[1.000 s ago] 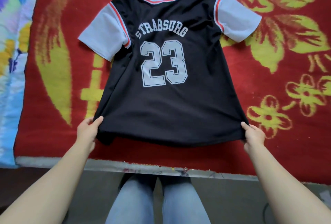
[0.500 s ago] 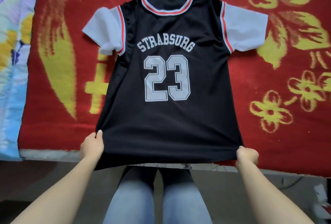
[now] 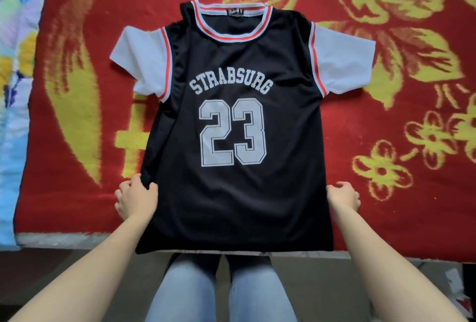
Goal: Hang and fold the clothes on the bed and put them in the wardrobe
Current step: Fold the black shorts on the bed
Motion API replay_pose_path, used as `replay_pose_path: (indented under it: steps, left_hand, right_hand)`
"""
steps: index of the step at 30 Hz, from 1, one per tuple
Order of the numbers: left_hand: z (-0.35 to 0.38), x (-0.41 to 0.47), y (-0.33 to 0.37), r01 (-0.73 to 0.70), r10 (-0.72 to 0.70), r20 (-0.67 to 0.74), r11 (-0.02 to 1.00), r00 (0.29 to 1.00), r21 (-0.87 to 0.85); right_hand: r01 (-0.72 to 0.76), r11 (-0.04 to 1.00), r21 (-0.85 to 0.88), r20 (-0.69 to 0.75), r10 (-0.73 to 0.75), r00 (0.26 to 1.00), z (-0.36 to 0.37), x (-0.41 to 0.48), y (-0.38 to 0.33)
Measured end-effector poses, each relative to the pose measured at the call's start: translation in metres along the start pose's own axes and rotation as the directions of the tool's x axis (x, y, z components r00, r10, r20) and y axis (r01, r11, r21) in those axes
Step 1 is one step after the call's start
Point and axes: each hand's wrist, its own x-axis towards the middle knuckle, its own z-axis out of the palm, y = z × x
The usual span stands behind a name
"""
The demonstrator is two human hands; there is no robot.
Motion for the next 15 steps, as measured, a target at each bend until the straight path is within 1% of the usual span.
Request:
replay_pose_path:
  steps: [3,5,8,9,11,13,15]
  left_hand:
    - [-0.004,0.007,0.038,-0.085,0.085,-0.013,0.995,0.996,-0.044]
    - [-0.004,0.014,0.069,-0.168,0.166,-0.021,0.983,0.986,-0.071]
    - [-0.003,0.026,0.11,-0.276,0.275,-0.026,0.96,0.961,-0.044]
    - [-0.002,0.032,0.123,-0.314,0.313,-0.019,0.949,0.949,-0.012]
    - [-0.001,0.037,0.139,-0.376,0.375,0.022,0.926,0.927,0.041]
    - [0.004,0.048,0.158,-0.413,0.408,0.078,0.908,0.909,0.064]
    - [0.008,0.059,0.176,-0.439,0.428,0.126,0.895,0.895,0.079]
  right_hand:
    - [0.073,0.996,0.052,-0.006,-0.073,0.997,-0.006,0.016,-0.036]
    - [0.136,0.986,0.098,-0.013,-0.135,0.991,-0.01,0.032,-0.064]
    - [0.17,0.961,0.217,0.0,-0.174,0.985,-0.016,0.059,-0.104]
    - [0.158,0.944,0.29,0.022,-0.172,0.985,-0.016,0.07,-0.119]
    - [0.074,0.884,0.461,0.106,-0.138,0.985,-0.018,0.079,-0.14]
    - [-0.05,0.789,0.613,0.194,-0.088,0.977,-0.019,0.093,-0.162]
    - [-0.133,0.69,0.711,0.23,-0.05,0.972,-0.019,0.099,-0.182]
